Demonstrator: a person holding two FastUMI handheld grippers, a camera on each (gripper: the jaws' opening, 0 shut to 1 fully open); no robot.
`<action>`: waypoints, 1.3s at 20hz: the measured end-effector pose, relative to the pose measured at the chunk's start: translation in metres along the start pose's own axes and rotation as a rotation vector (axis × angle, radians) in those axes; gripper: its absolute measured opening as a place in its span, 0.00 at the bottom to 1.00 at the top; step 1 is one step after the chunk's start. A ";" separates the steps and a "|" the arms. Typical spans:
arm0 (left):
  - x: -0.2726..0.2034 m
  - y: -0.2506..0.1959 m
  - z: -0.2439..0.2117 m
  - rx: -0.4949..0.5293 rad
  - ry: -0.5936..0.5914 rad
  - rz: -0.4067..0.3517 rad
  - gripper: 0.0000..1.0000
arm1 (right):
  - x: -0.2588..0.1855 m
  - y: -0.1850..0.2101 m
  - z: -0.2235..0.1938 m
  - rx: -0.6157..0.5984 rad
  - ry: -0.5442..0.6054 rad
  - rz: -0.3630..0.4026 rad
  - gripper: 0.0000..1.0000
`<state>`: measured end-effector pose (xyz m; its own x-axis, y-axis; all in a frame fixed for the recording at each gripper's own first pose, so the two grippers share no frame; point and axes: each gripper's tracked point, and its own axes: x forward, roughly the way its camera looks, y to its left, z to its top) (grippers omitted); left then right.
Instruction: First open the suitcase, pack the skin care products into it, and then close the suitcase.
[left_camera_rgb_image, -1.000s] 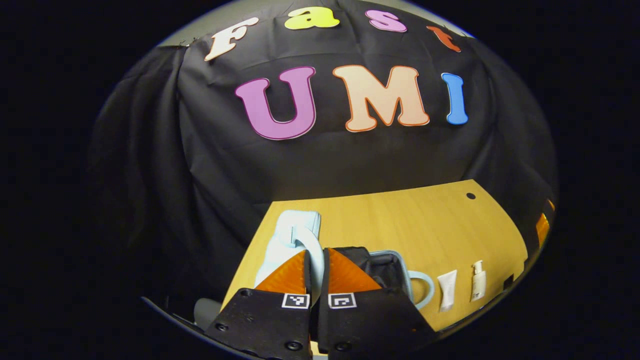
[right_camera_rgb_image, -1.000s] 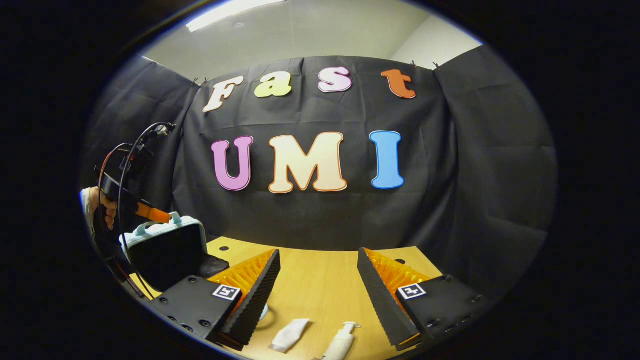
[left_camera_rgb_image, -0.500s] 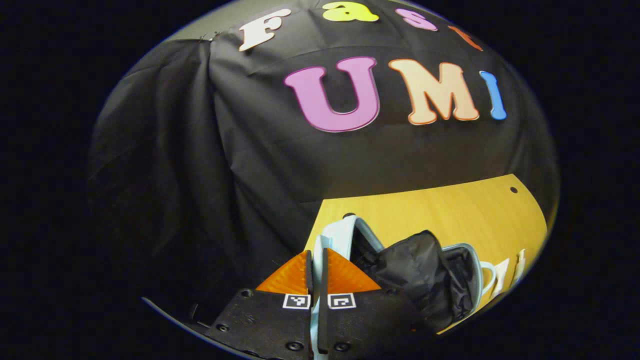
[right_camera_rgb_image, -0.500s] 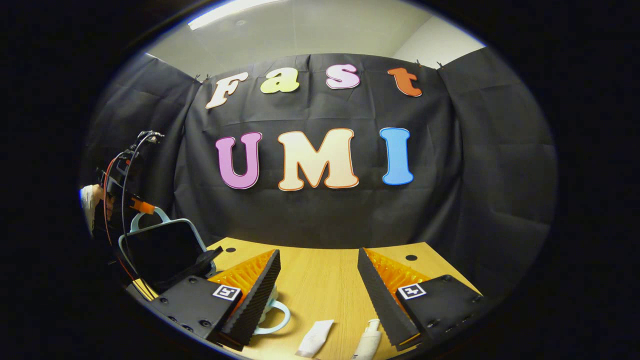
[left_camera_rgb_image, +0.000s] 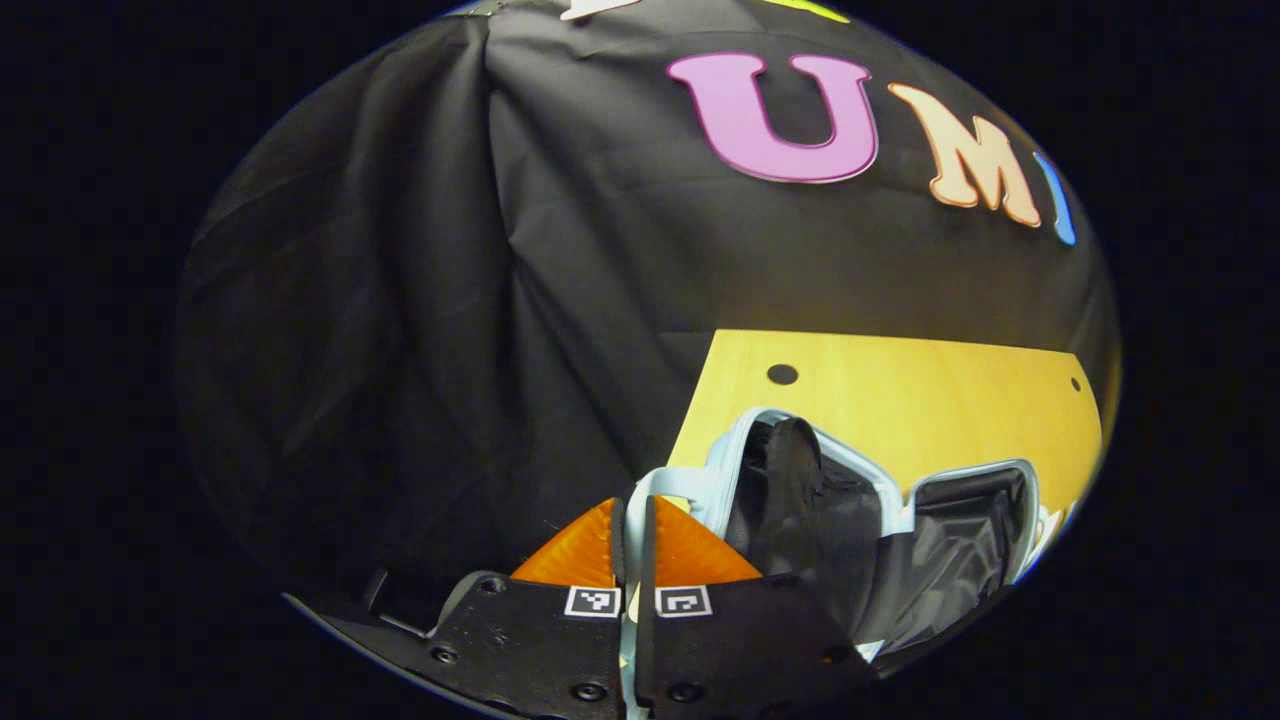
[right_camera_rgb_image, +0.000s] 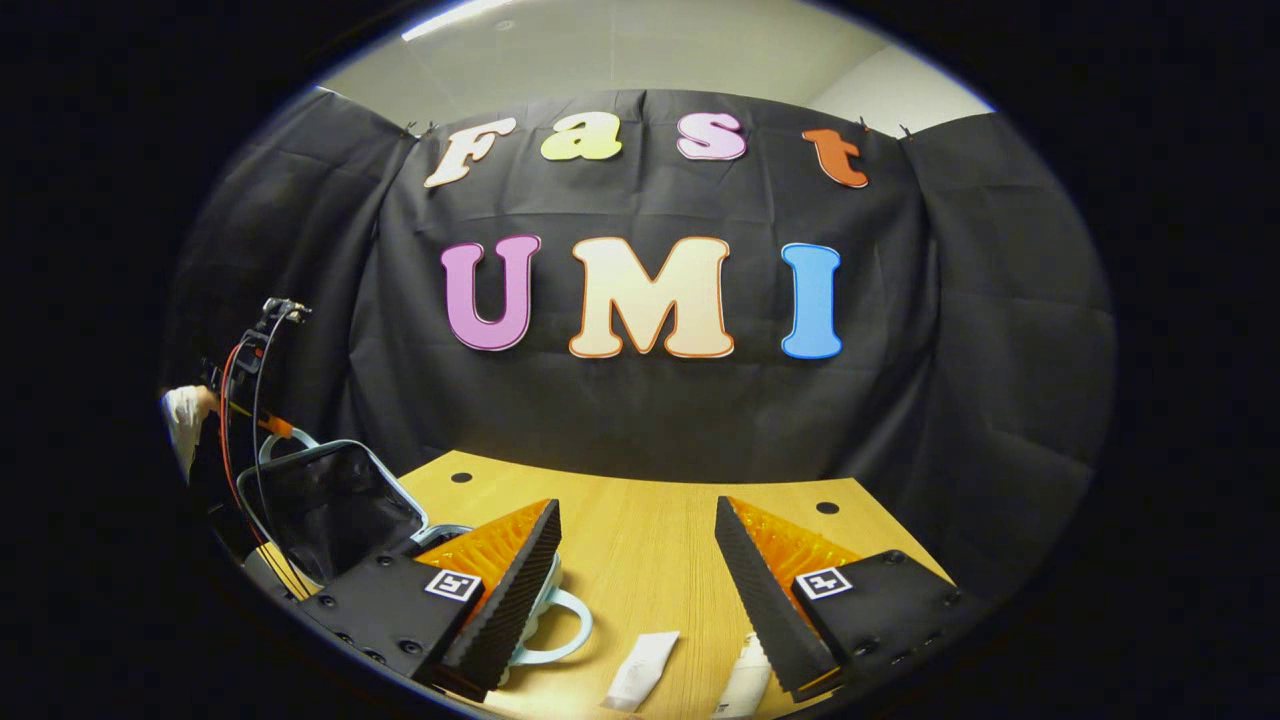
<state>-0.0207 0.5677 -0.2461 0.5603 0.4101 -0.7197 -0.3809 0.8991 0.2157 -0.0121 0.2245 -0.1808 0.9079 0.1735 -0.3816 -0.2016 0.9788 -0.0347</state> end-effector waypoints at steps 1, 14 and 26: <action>0.015 0.000 -0.007 0.005 0.029 0.008 0.00 | 0.001 0.000 -0.002 -0.004 0.013 -0.007 0.98; 0.114 0.013 -0.114 -0.124 0.147 0.046 0.00 | 0.000 0.012 -0.002 -0.094 0.040 -0.027 1.00; -0.043 0.026 0.033 -0.142 -0.411 0.274 0.94 | -0.003 -0.001 0.024 -0.058 -0.063 0.045 1.00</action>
<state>-0.0306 0.5788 -0.1880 0.6578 0.6801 -0.3237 -0.6348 0.7319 0.2478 -0.0062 0.2259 -0.1573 0.9184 0.2255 -0.3251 -0.2621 0.9623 -0.0728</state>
